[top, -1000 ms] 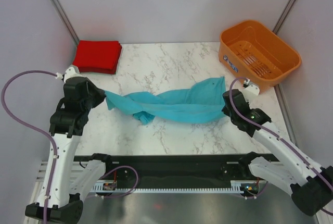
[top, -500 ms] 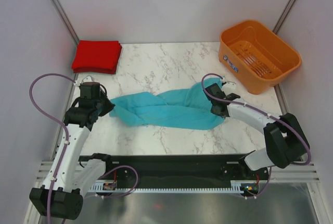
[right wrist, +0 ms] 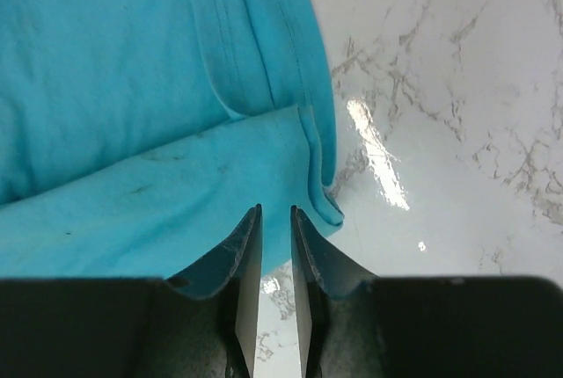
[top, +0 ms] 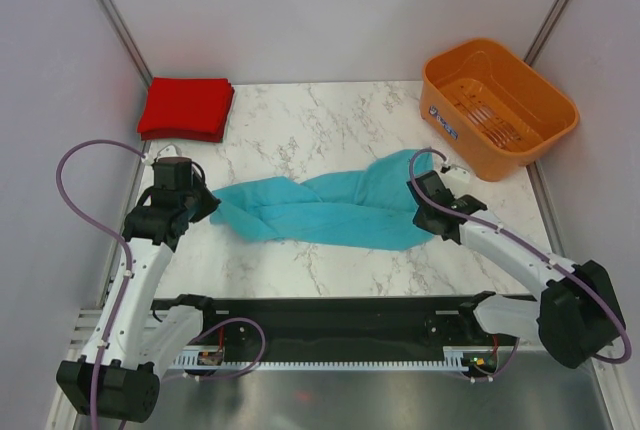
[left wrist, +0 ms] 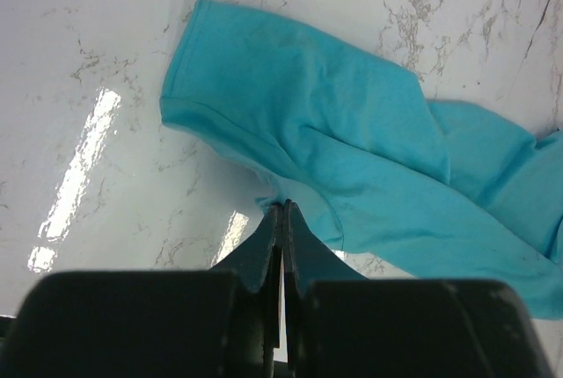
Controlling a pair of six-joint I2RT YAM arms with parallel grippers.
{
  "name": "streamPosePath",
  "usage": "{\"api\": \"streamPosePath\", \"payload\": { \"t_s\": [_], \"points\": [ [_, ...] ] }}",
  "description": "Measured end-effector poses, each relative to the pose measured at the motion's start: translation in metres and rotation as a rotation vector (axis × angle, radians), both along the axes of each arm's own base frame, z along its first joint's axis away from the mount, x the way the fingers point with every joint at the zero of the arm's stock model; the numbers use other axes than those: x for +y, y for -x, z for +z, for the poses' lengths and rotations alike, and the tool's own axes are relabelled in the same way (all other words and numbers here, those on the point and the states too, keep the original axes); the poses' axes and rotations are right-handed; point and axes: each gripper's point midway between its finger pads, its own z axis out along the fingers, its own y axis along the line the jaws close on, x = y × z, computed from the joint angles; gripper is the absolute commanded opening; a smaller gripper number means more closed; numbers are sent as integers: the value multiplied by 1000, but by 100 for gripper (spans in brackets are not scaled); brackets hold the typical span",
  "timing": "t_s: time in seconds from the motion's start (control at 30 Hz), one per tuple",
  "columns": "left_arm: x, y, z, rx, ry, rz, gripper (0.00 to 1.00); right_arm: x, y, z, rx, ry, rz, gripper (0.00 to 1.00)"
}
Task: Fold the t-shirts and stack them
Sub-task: Flatten the tshirt out
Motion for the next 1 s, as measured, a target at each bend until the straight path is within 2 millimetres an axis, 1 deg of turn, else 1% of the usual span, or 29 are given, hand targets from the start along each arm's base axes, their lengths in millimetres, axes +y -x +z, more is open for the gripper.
{"api": "streamPosePath", "payload": {
  "t_s": [0.1, 0.17, 0.27, 0.43, 0.6, 0.67, 0.83, 0.9, 0.93, 1.0],
  "points": [
    [2, 0, -2, 4, -11, 3, 2, 1, 9, -18, 47, -4, 10, 27],
    [4, 0, -2, 5, -21, 6, 2, 1, 11, -30, 79, 4, 18, 27],
    [7, 0, -2, 5, -36, 13, 2, 7, 2, -41, 84, 9, 38, 27],
    [13, -1, -4, 12, -69, 27, 2, 18, -21, -64, 72, 39, 99, 27],
    [18, -1, -8, 25, -93, 43, 2, 34, -57, -62, 1, 54, 167, 29],
    [19, -1, -7, 22, -97, 47, 2, 40, -67, -62, -20, 58, 198, 29],
    [21, 0, -4, 8, -104, 57, 2, 54, -76, -57, -58, 29, 273, 31],
    [21, 0, -4, 7, -104, 57, 2, 55, -76, -55, -59, 30, 283, 32],
    [21, 0, -4, 7, -104, 57, 2, 54, -76, -53, -58, 31, 282, 36],
    [21, 0, -4, 7, -104, 57, 2, 51, -76, -43, -46, 40, 256, 38]
  ]
}}
